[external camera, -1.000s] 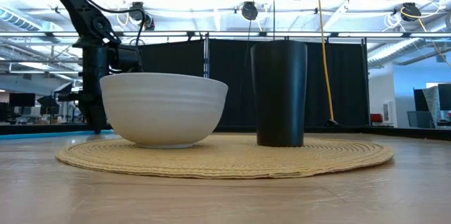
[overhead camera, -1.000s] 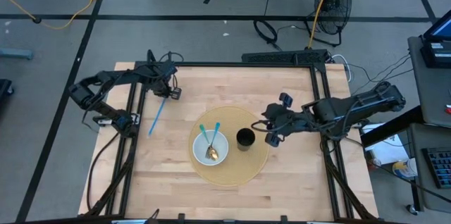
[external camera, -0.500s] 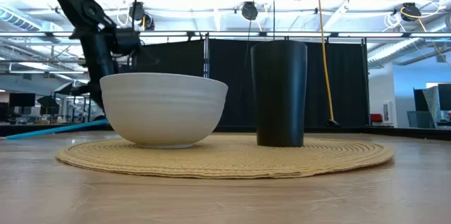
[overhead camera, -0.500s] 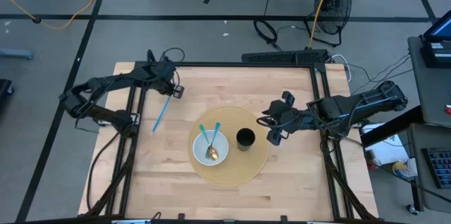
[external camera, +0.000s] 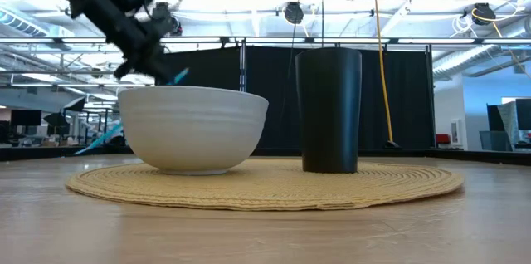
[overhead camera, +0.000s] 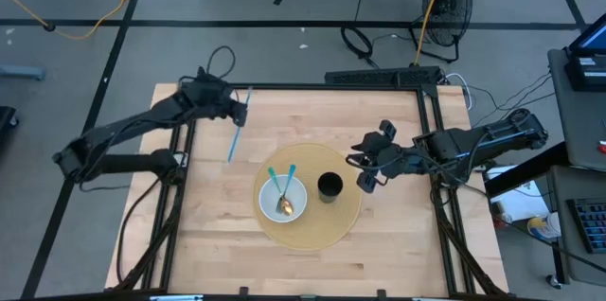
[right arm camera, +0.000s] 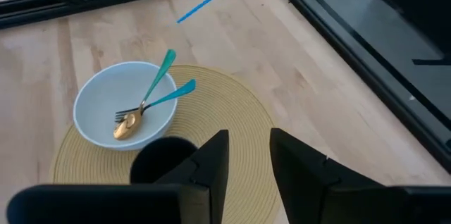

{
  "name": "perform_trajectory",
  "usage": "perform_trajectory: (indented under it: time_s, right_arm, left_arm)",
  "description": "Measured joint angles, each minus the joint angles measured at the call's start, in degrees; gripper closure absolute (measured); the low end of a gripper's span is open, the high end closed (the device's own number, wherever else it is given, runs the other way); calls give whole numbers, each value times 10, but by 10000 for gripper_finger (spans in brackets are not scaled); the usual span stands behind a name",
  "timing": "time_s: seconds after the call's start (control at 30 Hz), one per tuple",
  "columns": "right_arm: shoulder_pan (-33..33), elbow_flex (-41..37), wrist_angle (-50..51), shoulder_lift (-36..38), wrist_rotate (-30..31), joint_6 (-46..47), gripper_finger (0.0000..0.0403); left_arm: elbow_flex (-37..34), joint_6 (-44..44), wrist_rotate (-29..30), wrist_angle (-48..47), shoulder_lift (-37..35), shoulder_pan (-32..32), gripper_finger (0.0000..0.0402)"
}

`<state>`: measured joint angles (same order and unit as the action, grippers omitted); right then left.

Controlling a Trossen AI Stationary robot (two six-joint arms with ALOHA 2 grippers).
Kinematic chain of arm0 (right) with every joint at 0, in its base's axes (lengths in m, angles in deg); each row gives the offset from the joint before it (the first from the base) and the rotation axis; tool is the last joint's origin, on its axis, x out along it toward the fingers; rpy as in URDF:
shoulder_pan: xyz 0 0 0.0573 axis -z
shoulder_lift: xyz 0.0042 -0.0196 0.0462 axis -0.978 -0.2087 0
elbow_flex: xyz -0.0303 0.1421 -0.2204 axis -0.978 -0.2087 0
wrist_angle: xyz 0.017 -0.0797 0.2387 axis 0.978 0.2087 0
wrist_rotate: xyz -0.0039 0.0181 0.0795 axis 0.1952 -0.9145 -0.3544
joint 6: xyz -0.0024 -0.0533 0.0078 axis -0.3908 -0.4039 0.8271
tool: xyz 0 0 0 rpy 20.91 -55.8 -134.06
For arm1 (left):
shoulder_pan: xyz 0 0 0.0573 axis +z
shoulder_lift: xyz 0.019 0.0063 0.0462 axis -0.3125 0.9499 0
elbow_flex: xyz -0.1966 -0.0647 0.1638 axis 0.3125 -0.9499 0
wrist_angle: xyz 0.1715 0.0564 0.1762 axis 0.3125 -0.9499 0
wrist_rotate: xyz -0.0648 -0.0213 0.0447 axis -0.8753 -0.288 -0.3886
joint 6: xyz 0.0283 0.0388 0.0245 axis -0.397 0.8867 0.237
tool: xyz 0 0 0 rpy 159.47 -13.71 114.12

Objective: Pick & Place Utensil
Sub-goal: Put the blue straw into the black cup on the brown mat

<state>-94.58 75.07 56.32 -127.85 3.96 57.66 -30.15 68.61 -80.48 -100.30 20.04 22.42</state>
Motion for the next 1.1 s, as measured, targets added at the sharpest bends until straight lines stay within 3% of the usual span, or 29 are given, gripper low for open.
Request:
perform_trajectory:
  time_s: [0.23,0.4,0.67,1.1]
  right_arm:
    - [0,0,1,0,5,-3,305]
    - [0,0,5,1,48,-3,308]
    - [0,0,37,11,91,4,310]
    - [-17,0,192,45,118,99,310]
  left_arm:
    - [0,27,-24,80,-86,-38,399]
    - [0,31,-50,156,-121,-72,397]
    - [1,31,-100,290,-128,-129,399]
    - [1,31,-128,420,-126,-215,399]
